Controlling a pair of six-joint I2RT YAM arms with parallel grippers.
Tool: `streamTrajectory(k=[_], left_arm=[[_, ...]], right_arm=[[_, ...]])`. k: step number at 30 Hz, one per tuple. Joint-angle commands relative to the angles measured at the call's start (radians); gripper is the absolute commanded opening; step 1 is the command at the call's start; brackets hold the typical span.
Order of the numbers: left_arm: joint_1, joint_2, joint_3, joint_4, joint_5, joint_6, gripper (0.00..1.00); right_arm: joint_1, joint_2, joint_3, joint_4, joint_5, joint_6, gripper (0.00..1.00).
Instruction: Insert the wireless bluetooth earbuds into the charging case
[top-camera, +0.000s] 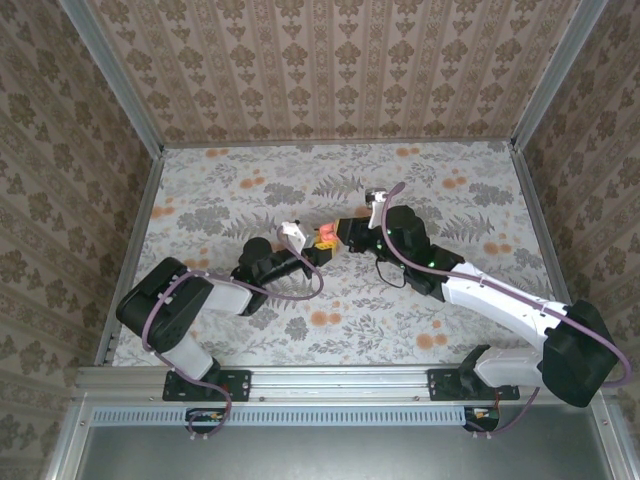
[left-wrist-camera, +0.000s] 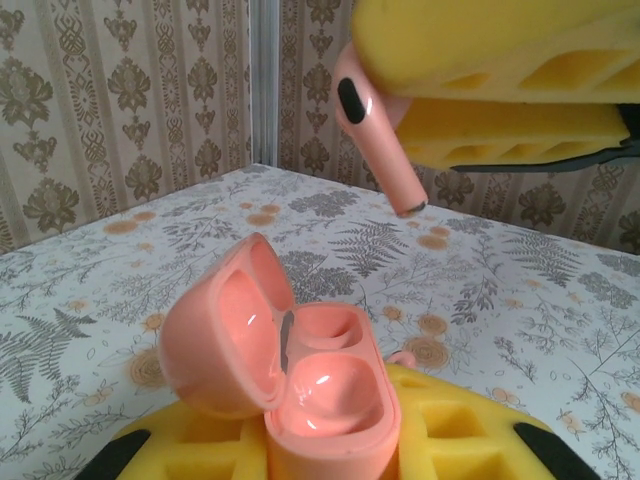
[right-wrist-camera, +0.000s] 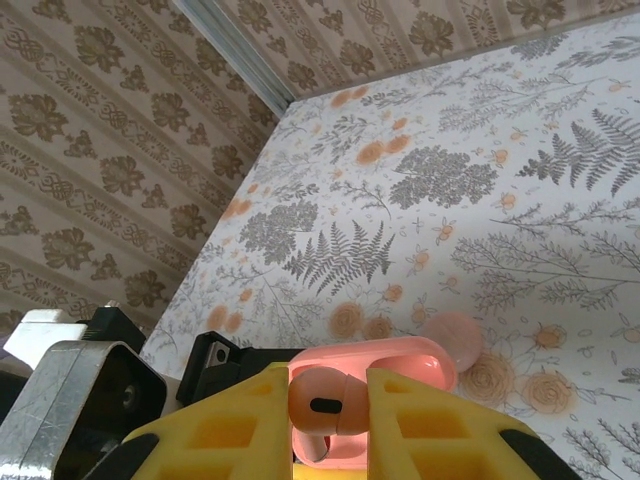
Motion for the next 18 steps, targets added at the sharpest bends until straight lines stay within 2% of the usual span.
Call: streamTrajectory(k=[1,18], left_arm=[[-0.006,-0.029,0.029,0.029,-0.014,-0.01,0.14],[-0.005,-0.062,0.048,0.027,-0.036,-0.042,0.14]], right_arm=[[0.018,0.017,0.015,0.054,0.032,-0.025,0.21],[0.071,0.065,0.012,0.111,0.083,-0.019,0.21]])
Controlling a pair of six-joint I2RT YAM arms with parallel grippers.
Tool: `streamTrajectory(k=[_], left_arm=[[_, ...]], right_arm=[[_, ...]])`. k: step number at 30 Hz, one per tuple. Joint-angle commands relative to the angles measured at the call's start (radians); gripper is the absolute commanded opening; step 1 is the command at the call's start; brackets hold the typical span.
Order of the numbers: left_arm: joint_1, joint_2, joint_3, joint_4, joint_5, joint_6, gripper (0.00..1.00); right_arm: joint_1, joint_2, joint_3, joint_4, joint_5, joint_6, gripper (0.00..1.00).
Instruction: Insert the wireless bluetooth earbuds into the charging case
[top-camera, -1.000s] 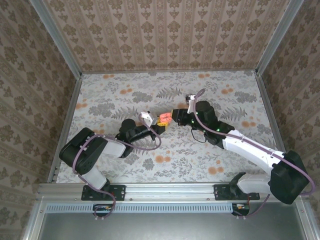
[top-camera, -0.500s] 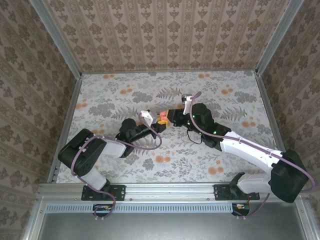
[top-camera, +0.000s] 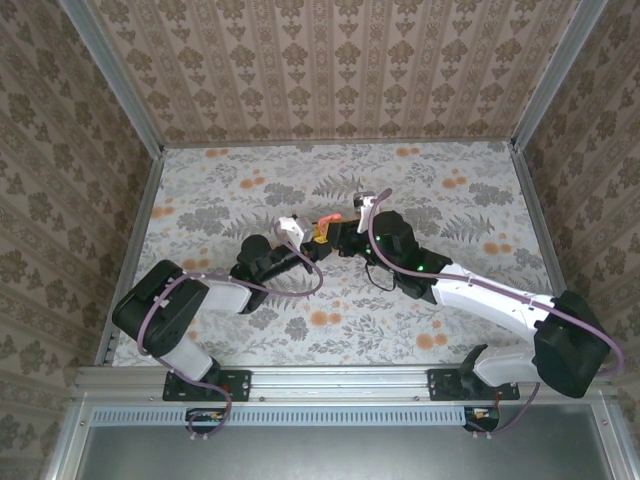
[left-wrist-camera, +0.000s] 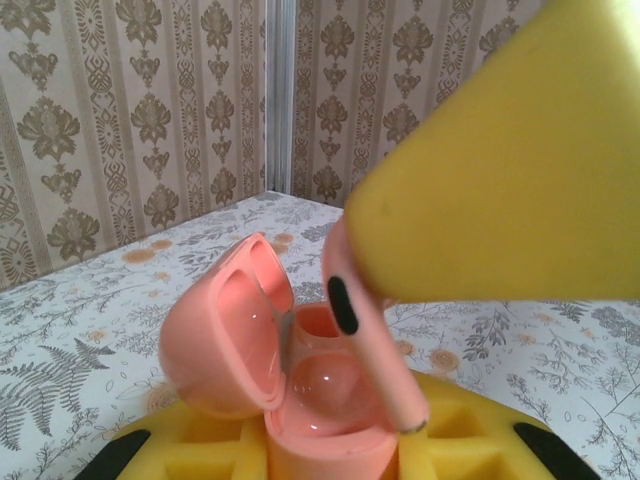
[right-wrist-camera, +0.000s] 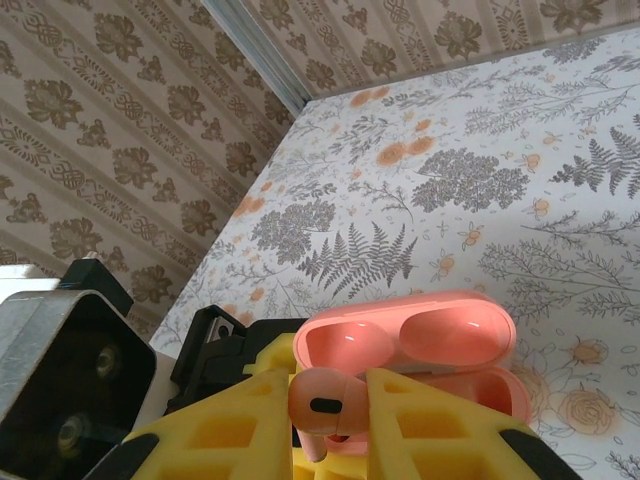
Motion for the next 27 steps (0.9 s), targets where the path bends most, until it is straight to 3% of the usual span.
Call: streamTrajectory(k=[1,27], left_arm=[[-0.005,-0.029,0.028,0.027,-0.005,-0.02,0.14],[-0.005,-0.07,0.034,0.027,-0.015,-0.04,0.14]], right_arm=[[0.008,0.013,0.012,0.035,0.03,-0.005,0.21],[0.018,0.045,-0.007,0.073,0.05,0.015,0.21]])
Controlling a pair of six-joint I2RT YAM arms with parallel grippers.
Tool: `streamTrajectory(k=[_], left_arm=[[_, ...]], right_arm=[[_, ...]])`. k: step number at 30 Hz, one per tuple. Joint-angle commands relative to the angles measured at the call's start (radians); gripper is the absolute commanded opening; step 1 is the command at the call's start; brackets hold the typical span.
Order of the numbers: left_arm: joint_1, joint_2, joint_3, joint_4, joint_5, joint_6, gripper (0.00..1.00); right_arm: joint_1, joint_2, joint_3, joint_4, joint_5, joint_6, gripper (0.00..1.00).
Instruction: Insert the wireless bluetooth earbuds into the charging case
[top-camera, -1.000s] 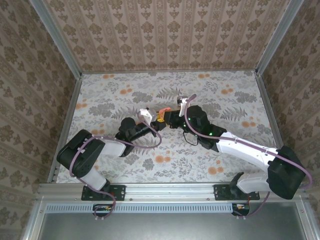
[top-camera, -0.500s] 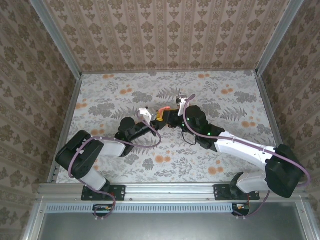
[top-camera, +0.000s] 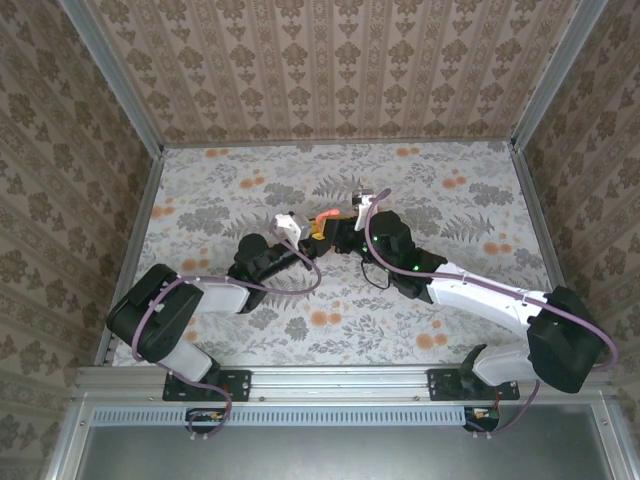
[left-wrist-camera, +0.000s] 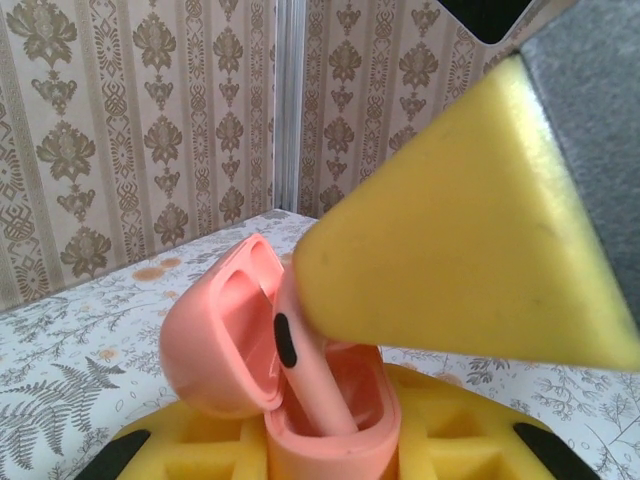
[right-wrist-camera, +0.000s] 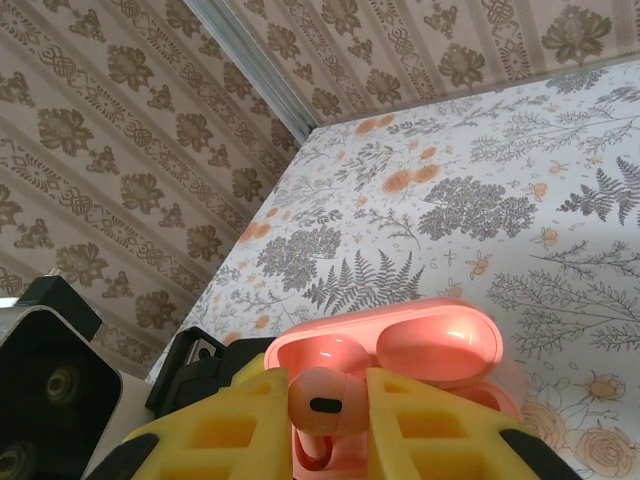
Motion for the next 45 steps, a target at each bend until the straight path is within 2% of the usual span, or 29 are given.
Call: streamTrajectory(k=[1,19,45], left_arm=[[-0.005,-0.034,0.028,0.035,0.001,-0.021,0.14],[-0.004,-0.041,0.023,0.036,-0.007,-0.021,0.14],[-0.006,-0.053,0.012,0.035,-0.004,-0.012,0.14]], right_arm=[[0.01,0.016,-0.007,-0.003,0.017,0.011,0.21],[0.013,-0.009,-0.036,-0.017,-0.06,-0.014,0.22],[0.013,-0.025,-0.035,-0.083,-0.039,-0.02,0.35]])
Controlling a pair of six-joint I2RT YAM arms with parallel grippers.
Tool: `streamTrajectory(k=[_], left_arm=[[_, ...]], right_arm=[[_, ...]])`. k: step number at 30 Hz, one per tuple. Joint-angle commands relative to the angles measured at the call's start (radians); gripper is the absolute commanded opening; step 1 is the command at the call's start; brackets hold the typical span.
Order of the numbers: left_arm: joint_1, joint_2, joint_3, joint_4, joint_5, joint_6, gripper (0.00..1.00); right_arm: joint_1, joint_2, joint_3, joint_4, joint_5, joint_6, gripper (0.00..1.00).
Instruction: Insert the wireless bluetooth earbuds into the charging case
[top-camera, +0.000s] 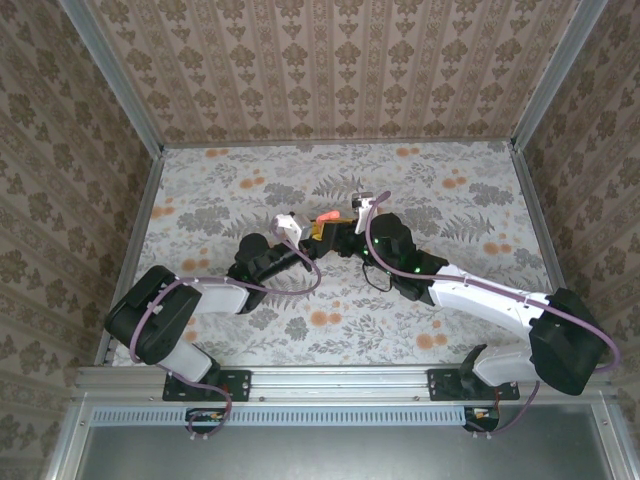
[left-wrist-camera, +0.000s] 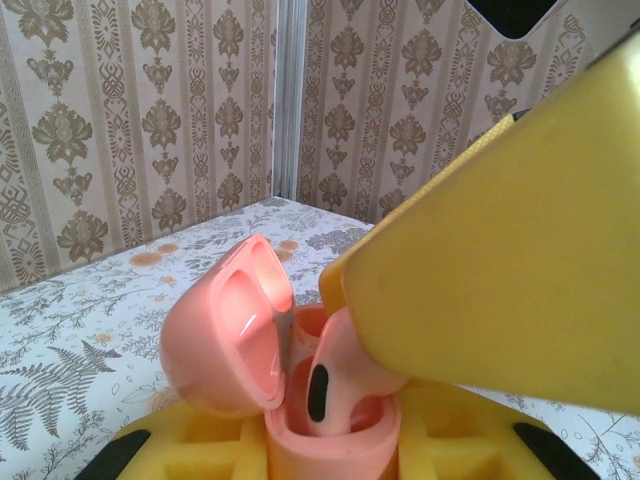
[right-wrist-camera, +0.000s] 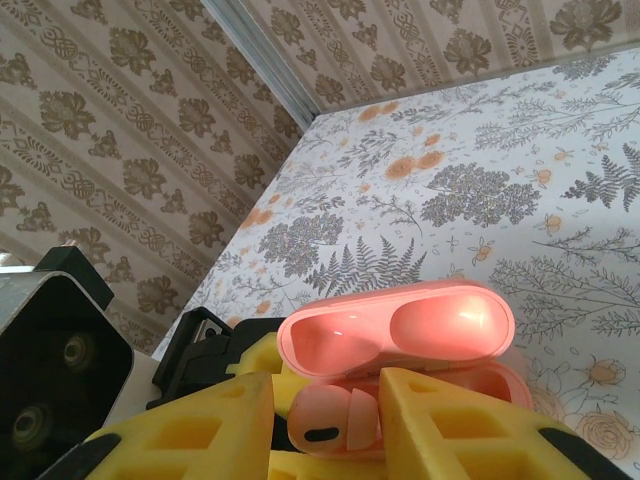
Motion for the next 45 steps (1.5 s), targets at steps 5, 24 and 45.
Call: streamTrajectory(k=[5,24,45], left_arm=[[-0.005,-0.043,0.012,0.076,0.003,-0.006,0.14],[-0.004,-0.053,0.022,0.064,0.012,0.001,0.14],[-0.005,-0.065,0.01,0.055,0.02,0.006,0.14]], right_arm=[[0.009,-0.011,-0.015,-0.077,-0.017,-0.012,0.35],[0.009,-0.009,0.001,-0.094,-0.004,-0.018,0.43],[0.009,-0.031,0.023,-0.113,0.014,-0.027,0.53]])
